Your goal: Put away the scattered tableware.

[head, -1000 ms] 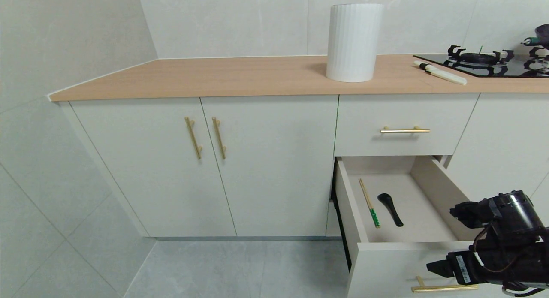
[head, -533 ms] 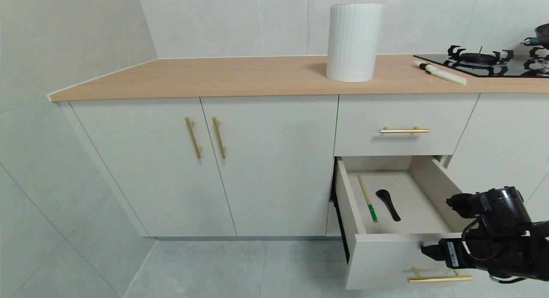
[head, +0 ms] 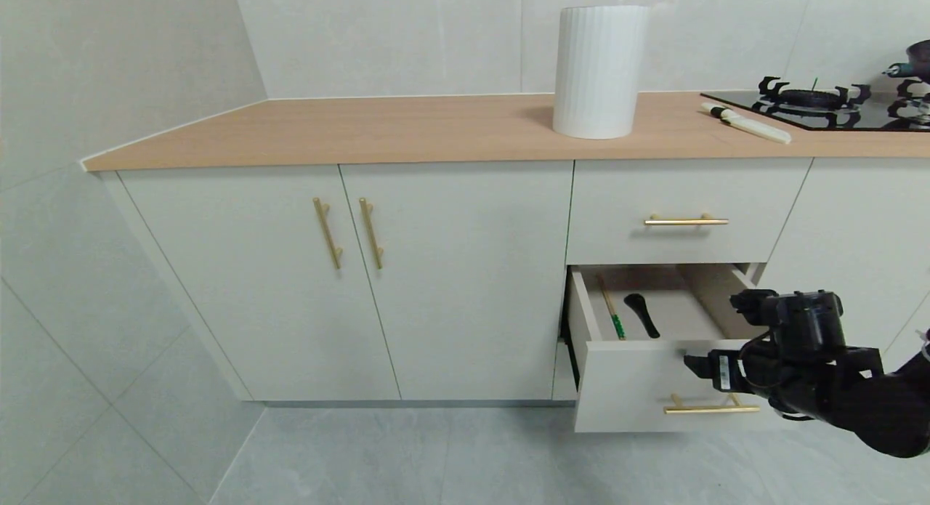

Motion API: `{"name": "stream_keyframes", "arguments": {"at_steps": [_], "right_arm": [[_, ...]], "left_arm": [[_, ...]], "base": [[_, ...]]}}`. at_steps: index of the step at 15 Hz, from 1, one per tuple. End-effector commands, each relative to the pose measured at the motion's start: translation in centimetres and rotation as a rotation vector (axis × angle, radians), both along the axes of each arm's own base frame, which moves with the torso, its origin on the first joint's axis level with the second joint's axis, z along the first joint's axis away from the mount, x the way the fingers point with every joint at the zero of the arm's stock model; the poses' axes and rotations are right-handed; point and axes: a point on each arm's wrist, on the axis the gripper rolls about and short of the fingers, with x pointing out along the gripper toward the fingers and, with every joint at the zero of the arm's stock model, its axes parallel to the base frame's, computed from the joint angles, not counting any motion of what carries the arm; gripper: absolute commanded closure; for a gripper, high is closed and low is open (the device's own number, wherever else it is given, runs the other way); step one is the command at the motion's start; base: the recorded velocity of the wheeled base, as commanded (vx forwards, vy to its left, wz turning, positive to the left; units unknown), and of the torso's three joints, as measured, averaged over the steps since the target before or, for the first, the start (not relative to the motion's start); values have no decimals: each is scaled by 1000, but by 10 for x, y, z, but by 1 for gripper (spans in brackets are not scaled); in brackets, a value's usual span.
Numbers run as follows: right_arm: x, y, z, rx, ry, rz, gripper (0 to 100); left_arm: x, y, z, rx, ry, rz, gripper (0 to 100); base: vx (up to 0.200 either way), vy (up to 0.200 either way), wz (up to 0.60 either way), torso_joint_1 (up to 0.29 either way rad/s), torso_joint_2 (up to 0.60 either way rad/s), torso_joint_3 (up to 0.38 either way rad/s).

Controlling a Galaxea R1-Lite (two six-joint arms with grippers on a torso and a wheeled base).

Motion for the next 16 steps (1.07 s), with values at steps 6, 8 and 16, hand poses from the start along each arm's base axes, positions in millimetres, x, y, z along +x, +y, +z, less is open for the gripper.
{"name": "stream_keyframes", "arguments": {"at_steps": [6,8,16], "right_arm": [[78,-20,-9,-17,-94,-55,0],[95,-27,-12,-14,-117,-67,0],[126,-28,-17,9,-175,-60,0]], "left_arm": [[0,0,0,0,0,1,0],[0,0,0,0,0,1,0],[0,0,0,0,0,1,0]], "base": [[0,0,0,0,0,0],[0,0,0,0,0,0],[0,0,0,0,0,0]]}}
